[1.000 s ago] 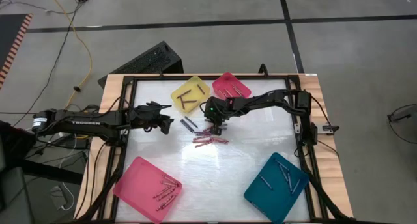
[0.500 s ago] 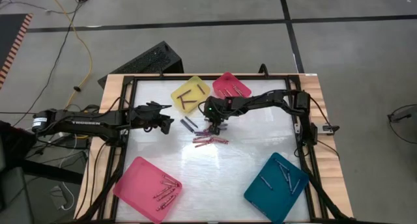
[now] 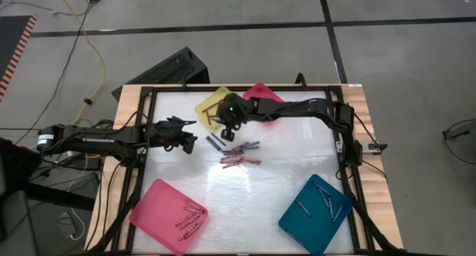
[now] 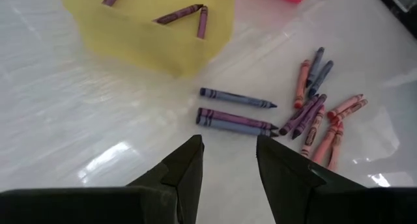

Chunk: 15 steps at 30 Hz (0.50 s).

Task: Sort crayons
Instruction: Put the purple crayon into the yellow bin

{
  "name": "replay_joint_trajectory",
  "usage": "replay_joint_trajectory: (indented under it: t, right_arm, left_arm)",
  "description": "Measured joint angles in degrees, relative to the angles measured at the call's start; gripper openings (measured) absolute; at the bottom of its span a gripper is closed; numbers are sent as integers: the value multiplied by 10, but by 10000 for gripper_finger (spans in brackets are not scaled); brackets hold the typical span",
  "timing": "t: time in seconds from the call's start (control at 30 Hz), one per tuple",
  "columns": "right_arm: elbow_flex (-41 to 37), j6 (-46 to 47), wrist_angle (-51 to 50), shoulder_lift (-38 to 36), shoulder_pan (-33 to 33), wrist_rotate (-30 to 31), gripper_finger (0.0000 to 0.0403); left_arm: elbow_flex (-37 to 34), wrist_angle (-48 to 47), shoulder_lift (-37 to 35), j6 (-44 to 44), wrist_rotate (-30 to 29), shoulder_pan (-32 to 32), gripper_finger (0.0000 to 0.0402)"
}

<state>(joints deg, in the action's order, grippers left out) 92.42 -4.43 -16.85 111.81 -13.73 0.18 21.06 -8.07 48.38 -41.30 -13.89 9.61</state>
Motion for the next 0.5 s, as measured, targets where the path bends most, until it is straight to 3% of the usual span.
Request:
replay_joint_trajectory:
  t: [0.27, 0.5]
  right_arm:
    - [13, 86, 165, 36, -58, 0, 7]
    - [12, 126, 184, 85, -76, -13, 10]
  left_arm:
    - [0, -3, 0, -1, 0, 0, 133]
    - [0, -6, 0, -2, 0, 0, 133]
